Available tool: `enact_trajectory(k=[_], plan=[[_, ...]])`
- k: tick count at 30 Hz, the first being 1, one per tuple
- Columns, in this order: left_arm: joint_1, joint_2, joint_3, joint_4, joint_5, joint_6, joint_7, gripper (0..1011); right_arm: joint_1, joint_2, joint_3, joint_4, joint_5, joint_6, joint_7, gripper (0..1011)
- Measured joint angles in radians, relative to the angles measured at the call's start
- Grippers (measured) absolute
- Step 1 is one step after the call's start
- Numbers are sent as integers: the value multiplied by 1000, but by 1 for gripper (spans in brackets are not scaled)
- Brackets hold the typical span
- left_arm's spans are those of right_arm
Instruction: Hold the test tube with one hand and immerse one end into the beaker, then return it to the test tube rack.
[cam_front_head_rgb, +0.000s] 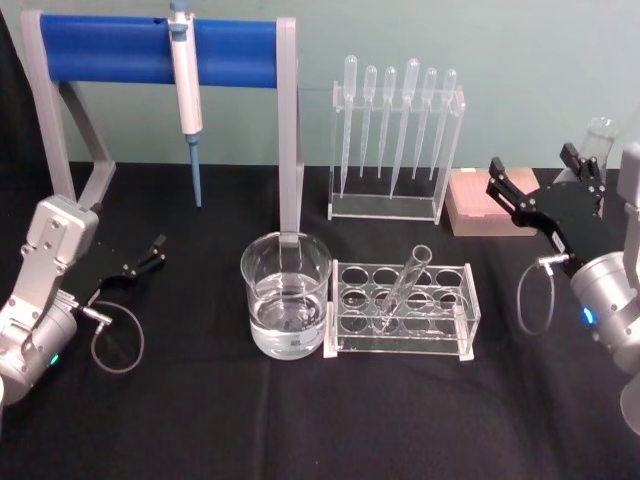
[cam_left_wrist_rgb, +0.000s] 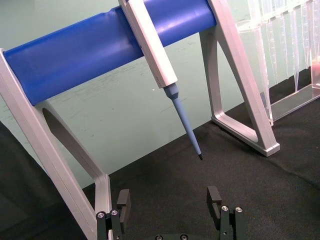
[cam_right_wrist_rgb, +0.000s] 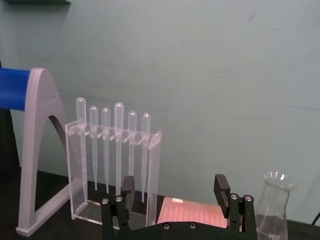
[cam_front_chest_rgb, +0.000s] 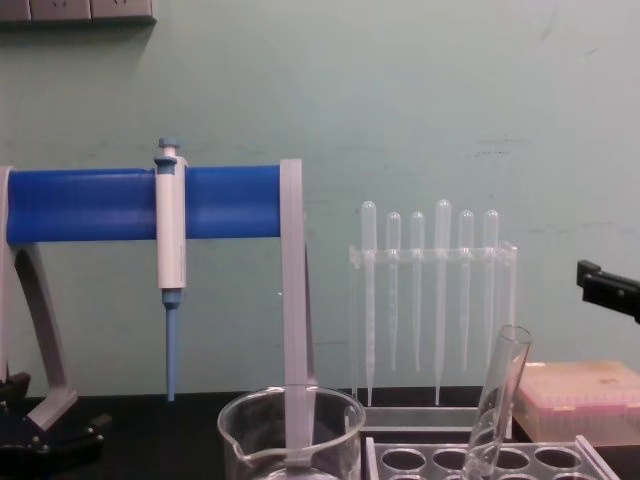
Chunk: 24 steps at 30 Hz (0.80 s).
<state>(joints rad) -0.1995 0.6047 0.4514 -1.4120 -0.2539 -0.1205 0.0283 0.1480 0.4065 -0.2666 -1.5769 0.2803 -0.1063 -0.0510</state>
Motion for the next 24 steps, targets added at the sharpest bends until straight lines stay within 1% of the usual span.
enact_trajectory(k=[5, 8, 10, 24], plan=[[0, 0, 0, 0, 0, 0, 0, 1000, -2, -11, 6, 18, -7, 0, 8, 1004], [0, 0, 0, 0, 0, 0, 0, 1000, -1, -12, 7, 29, -15, 0, 25, 1004], [0, 0, 0, 0, 0, 0, 0, 1000, 5, -7, 3, 38, -22, 0, 44, 1004], [0, 0, 0, 0, 0, 0, 0, 1000, 4, -8, 3, 31, -18, 1, 37, 1004]])
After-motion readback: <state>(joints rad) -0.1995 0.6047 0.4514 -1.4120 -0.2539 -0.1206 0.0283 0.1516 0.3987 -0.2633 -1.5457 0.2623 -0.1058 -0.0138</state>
